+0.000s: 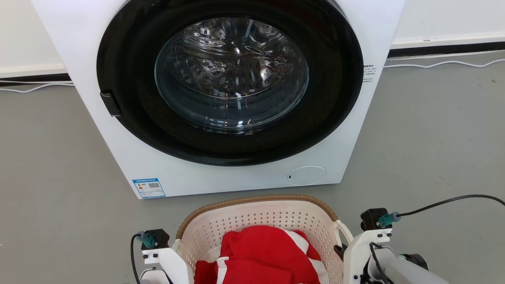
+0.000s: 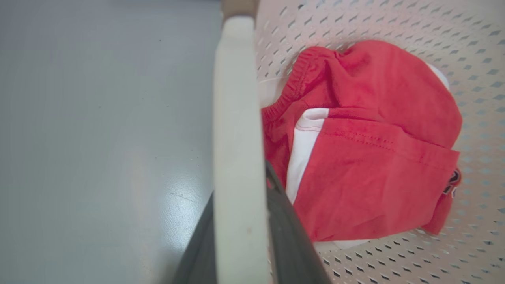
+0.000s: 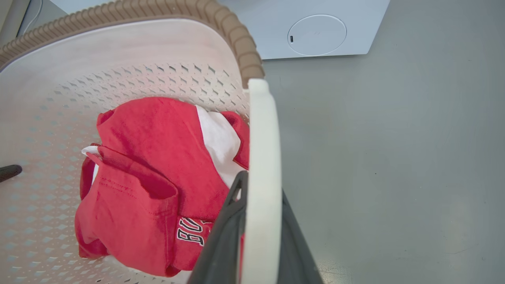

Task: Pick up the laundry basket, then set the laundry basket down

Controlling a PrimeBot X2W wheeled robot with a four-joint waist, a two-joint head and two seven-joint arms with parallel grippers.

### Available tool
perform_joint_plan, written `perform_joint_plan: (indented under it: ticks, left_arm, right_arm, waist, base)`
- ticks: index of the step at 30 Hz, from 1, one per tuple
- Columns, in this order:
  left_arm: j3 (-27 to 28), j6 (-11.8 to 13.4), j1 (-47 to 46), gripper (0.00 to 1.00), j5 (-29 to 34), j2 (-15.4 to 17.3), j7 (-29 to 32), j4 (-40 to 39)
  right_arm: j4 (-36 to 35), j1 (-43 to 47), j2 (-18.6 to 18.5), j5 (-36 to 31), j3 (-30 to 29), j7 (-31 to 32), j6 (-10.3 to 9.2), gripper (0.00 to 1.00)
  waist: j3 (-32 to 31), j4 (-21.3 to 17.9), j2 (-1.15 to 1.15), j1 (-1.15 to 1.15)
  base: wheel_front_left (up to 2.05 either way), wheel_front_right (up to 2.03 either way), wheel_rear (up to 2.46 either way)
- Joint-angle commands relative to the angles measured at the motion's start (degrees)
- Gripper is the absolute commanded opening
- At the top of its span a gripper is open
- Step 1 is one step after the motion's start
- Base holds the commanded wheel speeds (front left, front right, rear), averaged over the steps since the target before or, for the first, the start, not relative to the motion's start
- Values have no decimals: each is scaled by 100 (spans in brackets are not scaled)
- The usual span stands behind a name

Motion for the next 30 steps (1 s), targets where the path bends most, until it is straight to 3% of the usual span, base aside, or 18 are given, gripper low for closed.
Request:
perform_joint_plan:
  ticks: [1, 21, 30]
  left_arm:
    - [32, -92, -258, 0, 13, 109, -58, -101]
    - [-268, -92, -327, 0, -262, 152, -245, -28]
    - [-363, -92, -580, 0, -260, 222, -657, 15]
  right_arm:
    - [-108, -238, 9, 5, 87, -102, 96, 0]
    - [-69, -338, 0, 344, 467, -257, 96, 0]
    - [-82, -482, -28, 440, 550, -559, 96, 0]
  waist:
    - [1, -1, 0, 0]
    - [40, -41, 0, 0]
    - [585, -63, 0, 0]
  base:
    - [0, 0, 0]
    - [0, 0, 0]
    - [0, 0, 0]
